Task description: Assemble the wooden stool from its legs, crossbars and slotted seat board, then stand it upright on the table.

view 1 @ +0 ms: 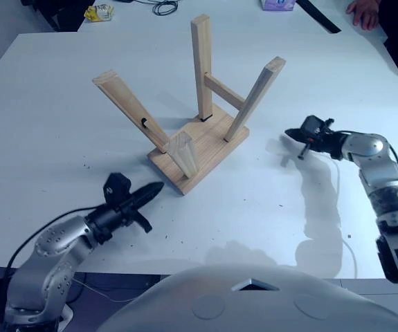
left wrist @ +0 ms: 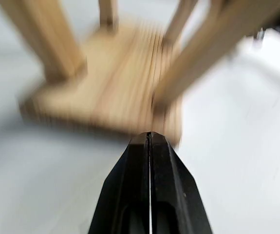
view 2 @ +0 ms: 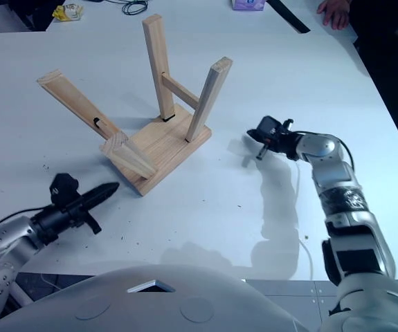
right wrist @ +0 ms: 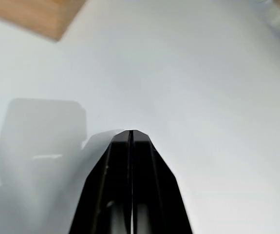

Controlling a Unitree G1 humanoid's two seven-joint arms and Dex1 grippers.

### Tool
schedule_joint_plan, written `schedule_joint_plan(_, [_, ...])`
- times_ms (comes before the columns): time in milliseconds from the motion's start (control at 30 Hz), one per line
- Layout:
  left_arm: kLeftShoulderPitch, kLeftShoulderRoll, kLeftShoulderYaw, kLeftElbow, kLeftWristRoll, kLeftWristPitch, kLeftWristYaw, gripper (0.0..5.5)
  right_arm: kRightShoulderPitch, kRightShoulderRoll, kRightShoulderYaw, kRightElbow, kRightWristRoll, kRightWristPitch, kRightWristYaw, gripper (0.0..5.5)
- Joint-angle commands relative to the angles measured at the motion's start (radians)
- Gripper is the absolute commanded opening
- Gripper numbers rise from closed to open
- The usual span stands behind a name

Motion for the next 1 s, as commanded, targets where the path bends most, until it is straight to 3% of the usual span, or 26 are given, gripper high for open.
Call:
schedule_joint_plan(33, [-0.048,0.023,-0.031,0.107,0.091,0.014,0.029,0.02,-0.103,0.121,0.008,0.203,-0.041,-0.085,-0.098,0.00])
schedule_joint_plan(267, [-0.205,-0.116,-0.192,0.176,0.164,0.025,0.138,0.02,-0.199,0.241,0.044,0.473,-0.090,-0.213,-0.083,0.00])
schedule_joint_plan(467, [-0.240,-0.155,-0.269,0.178,0.178,0.036,0.150,0.02,-0.189,0.259,0.077,0.449,-0.059,-0.254,0.188,0.00])
schedule_joint_plan(600, [-0.275,-0.157,-0.254,0.233,0.195,0.018,0.151,0.02,-0.179,0.236,0.091,0.401,-0.045,-0.251,0.315,0.00])
schedule_joint_plan(833, [-0.371,-0.073,-0.252,0.402,0.249,-0.085,0.044,0.02,-0.019,0.121,0.094,0.144,0.000,-0.192,0.419,0.00])
schedule_joint_plan(1000, [-0.323,-0.002,-0.219,0.391,0.231,-0.127,-0.036,0.02,0.187,0.035,0.093,-0.178,0.017,-0.107,0.374,0.00])
